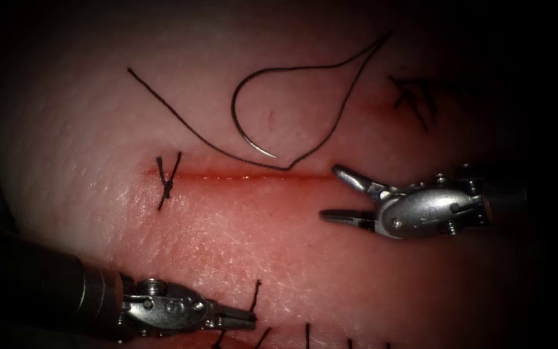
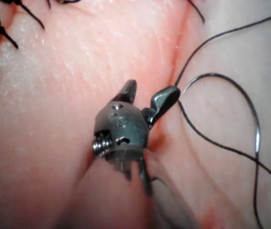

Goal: Wound Closure
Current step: Drop the suture end from the left gripper, then pick up the needle with the left gripper

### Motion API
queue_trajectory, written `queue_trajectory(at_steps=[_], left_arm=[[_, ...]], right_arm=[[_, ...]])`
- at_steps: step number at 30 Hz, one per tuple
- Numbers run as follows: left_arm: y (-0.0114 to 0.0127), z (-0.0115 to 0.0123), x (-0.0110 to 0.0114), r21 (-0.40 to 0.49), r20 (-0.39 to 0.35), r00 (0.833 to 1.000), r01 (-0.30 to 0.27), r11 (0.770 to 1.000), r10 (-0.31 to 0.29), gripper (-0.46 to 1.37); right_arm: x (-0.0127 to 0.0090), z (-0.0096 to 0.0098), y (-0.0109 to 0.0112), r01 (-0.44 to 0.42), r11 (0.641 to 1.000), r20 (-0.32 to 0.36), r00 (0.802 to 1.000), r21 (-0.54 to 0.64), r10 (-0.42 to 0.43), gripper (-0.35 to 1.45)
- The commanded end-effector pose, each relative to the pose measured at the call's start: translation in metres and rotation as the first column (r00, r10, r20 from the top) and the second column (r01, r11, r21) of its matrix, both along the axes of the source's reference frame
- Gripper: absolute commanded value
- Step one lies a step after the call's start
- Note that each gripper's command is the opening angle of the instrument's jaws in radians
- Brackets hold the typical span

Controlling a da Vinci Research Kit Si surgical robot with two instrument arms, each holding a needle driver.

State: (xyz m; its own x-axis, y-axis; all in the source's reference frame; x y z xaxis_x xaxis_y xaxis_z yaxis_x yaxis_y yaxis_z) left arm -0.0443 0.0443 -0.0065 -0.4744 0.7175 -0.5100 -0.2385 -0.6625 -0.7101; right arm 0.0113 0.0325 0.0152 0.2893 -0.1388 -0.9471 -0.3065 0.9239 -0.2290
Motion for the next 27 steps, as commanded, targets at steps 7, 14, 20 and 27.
queue_trajectory(at_steps=[7,14,20,27], left_arm=[[-0.0001,-0.0005,0.0032,0.059,0.008,1.000,0.005,0.998,-0.006,0.88],[0.0000,-0.0003,0.0060,0.076,-0.013,0.999,0.051,0.996,-0.050,0.98],[0.0003,-0.0002,0.0085,0.080,-0.021,0.997,0.070,0.994,-0.069,0.95],[0.0015,-0.0015,0.0100,0.018,-0.034,0.996,0.078,0.997,-0.077,0.91]], right_arm=[[-0.0002,0.0000,0.0000,0.005,1.000,0.000,1.000,0.001,-0.005,1.34],[-0.0001,-0.0001,-0.0001,0.005,1.000,0.000,1.000,0.001,-0.005,1.34],[-0.0002,-0.0002,-0.0001,0.006,1.000,-0.001,1.000,0.001,-0.006,1.34],[-0.0007,-0.0004,0.0001,0.009,1.000,0.000,1.000,0.005,-0.009,1.30]])
